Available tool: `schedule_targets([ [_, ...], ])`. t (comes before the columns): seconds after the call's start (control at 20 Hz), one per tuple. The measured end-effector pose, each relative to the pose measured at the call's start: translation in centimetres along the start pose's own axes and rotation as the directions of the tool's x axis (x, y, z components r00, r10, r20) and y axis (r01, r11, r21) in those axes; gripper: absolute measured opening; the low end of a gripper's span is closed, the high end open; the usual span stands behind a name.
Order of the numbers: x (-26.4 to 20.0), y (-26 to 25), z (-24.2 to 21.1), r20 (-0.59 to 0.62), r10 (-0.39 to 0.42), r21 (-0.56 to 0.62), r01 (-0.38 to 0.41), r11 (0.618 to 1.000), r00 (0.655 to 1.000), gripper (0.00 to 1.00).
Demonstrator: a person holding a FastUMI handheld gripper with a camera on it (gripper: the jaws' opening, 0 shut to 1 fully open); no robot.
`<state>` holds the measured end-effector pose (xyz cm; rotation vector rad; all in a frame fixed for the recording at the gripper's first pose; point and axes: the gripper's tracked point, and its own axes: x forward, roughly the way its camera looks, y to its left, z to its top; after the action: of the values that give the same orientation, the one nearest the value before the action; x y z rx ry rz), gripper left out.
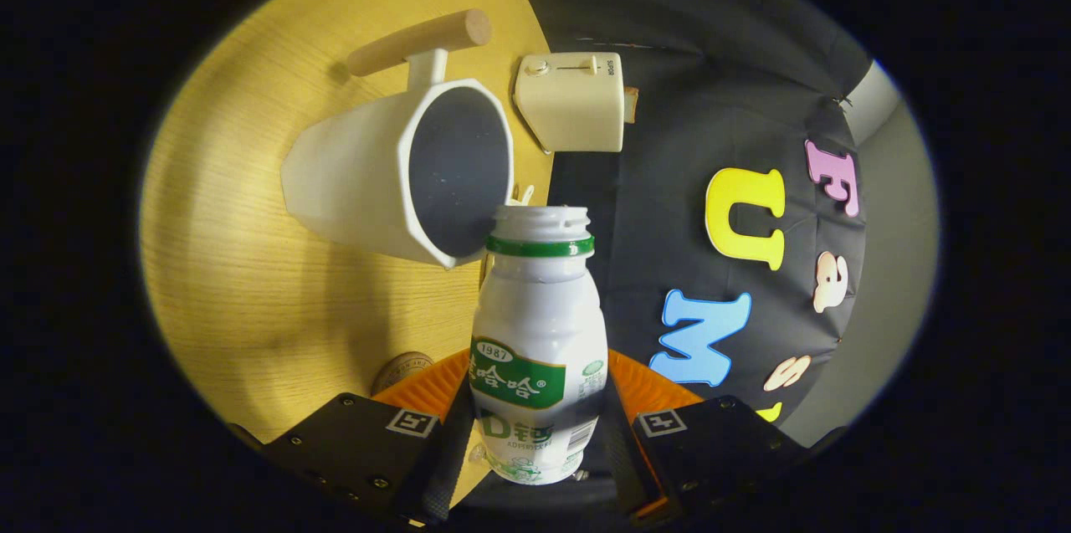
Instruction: Take the bottle from table, then pour the juice into the cup, finally place the bottle on the coaster
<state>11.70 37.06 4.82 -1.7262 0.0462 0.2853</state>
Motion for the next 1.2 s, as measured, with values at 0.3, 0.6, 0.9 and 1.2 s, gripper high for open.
schedule_targets([
  [0.3,-0.2,-1.1,-0.3,-0.012,-0.013,-0.066,0.012,0.998,1.000,0.72],
  [0.6,-0.4,-2.2,-0.2,-0.020,-0.029,-0.113,0.027,0.993,0.999,0.72],
  [0.9,-0.5,-2.4,-0.1,-0.020,-0.028,-0.134,0.025,0.991,0.999,0.72],
  [1.2,-0.5,-2.7,-0.1,-0.021,-0.033,-0.144,0.029,0.989,0.999,0.72],
])
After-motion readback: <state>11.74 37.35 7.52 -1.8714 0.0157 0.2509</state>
